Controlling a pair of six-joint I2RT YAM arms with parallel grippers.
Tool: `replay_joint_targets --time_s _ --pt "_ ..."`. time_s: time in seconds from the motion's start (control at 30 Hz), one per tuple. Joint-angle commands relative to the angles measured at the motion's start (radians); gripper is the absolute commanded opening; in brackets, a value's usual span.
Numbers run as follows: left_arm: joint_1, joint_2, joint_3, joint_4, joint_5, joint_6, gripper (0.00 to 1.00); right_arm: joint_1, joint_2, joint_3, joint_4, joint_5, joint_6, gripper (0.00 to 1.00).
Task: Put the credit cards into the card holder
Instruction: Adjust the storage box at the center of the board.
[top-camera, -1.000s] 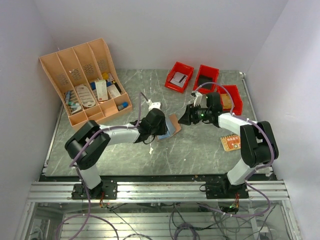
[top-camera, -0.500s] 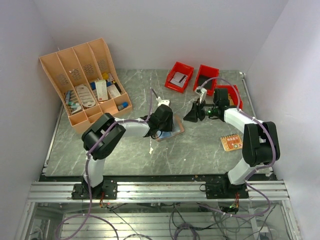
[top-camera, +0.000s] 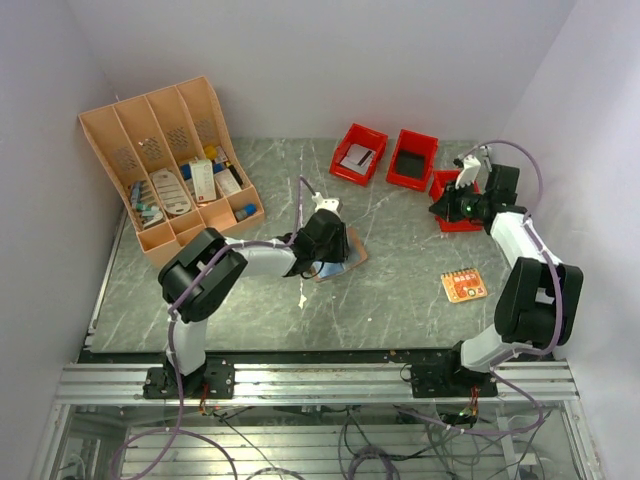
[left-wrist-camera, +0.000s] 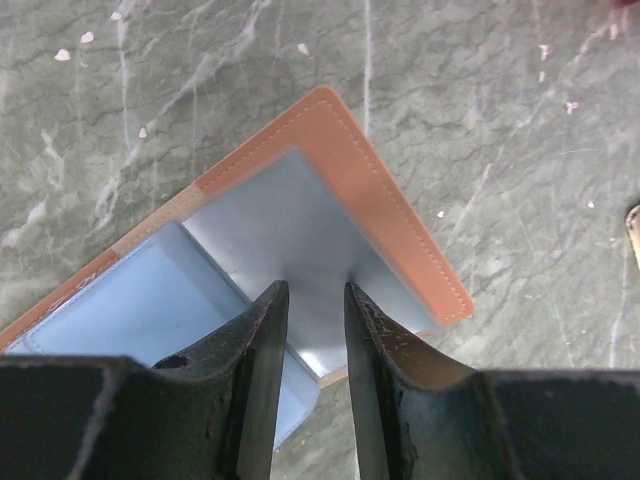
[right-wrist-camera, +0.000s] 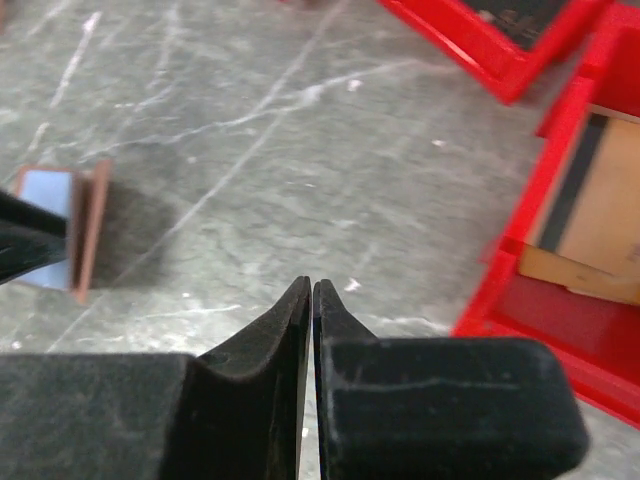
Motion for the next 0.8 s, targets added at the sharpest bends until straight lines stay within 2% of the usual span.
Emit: replay_joint_targets --time_s 0.0,0.13,0.23,0.47,0.57,0.77 --pt "-0.001 -0.042 -0.026 0.102 0.060 0.010 0.41 -0.019 0.031 0.089 -0.052 0.162 -0.061 0.05" --pt "0.000 -0.045 -0.052 0.141 0.083 0.003 0.41 -0.064 0.100 0.198 -0.120 0.202 -0.128 0.05" --pt "0.000 -0.051 -0.074 0.165 0.090 -0.006 0.41 -0.109 0.139 0.254 -0.182 0.139 -0.145 0.07" --pt "0.000 -0.069 -0.095 0.172 0.098 -0.002 0.41 -0.139 0.155 0.233 -0.162 0.142 -0.167 0.16" --pt "0.001 -0.085 -0.110 0.179 0.092 0.000 0.41 -0.143 0.212 0.272 -0.169 0.159 -0.176 0.18" --pt "0.000 -0.121 -0.140 0.184 0.088 -0.003 0.41 -0.142 0.384 0.427 -0.214 0.212 -0.184 0.30"
